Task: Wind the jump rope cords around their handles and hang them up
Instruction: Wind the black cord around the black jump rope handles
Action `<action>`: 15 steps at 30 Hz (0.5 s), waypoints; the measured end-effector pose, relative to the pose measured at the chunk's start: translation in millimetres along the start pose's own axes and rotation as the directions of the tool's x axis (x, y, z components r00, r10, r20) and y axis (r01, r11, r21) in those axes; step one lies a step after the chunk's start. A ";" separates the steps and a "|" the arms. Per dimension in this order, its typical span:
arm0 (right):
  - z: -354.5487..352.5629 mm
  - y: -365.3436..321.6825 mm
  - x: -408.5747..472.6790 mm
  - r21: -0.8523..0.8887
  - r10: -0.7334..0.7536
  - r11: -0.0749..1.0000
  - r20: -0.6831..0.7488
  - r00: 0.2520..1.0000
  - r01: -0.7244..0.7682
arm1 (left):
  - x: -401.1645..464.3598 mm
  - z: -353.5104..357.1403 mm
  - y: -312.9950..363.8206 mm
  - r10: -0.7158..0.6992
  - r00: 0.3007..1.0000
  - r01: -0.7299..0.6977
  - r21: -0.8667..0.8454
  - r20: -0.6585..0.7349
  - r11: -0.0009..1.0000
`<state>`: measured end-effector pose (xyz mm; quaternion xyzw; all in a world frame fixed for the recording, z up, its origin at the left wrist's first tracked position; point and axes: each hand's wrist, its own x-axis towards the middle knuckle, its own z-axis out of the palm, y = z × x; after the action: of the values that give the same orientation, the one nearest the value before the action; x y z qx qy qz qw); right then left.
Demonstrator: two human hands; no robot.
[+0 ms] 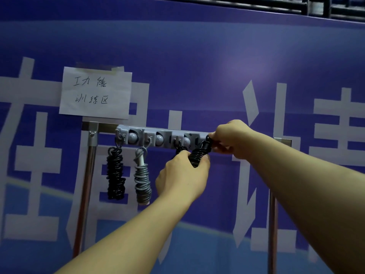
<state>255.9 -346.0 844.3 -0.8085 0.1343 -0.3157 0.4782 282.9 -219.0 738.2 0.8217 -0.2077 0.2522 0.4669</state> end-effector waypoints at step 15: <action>-5.3 -1.1 -5.1 0.096 0.148 0.981 0.171 0.974 -0.166 | -1.1 -9.4 9.2 -0.032 0.998 0.031 0.013 0.048 0.999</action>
<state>248.5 -346.4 845.2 -0.7909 0.1408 -0.2167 0.5547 274.7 -215.1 747.7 0.8334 -0.2043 0.2263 0.4609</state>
